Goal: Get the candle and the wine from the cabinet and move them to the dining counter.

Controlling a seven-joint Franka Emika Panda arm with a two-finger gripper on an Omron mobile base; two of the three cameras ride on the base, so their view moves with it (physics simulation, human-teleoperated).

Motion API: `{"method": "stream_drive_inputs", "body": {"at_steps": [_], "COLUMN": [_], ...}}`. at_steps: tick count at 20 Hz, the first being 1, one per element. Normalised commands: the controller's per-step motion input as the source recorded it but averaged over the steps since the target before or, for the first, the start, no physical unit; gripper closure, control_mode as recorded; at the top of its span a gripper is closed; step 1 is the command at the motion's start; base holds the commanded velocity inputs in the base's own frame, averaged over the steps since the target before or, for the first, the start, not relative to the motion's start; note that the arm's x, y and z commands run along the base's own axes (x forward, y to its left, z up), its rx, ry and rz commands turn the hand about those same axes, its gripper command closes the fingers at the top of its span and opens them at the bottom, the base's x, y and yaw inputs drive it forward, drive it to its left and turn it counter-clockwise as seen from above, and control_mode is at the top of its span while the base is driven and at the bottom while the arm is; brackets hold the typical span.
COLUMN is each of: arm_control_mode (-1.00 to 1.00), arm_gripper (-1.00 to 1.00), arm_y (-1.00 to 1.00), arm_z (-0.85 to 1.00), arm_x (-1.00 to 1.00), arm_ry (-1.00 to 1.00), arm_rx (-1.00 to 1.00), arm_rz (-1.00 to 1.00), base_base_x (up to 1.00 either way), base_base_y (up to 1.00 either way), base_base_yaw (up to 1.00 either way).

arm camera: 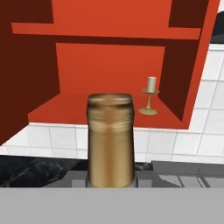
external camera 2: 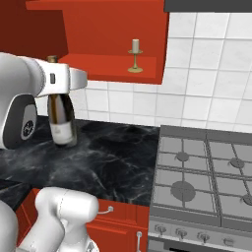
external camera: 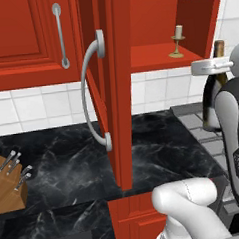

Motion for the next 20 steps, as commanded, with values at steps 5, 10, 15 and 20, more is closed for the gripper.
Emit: {"method": "stream_drive_inputs", "body": {"at_steps": [5, 10, 15, 20], "arm_control_mode": [-1.0, -1.0, -1.0, -1.0], "arm_gripper": [1.0, 1.0, 1.0, 1.0], "arm_y": [-0.06, -0.01, 0.0, 0.0], "arm_z": [-0.05, 0.0, 0.0, 0.0], "arm_x": [-0.32, -0.06, -0.02, 0.0], "arm_ry": [0.01, 0.0, 0.0, 0.0], "arm_rx": [0.0, 0.0, 0.0, 0.0], "arm_rz": [0.0, 0.0, 0.0, 0.0], "base_base_x": [0.0, 0.0, 0.0, 0.0], "base_base_y": [0.0, 0.0, 0.0, 0.0], "base_base_yaw": [0.0, 0.0, 0.0, 0.0]}}
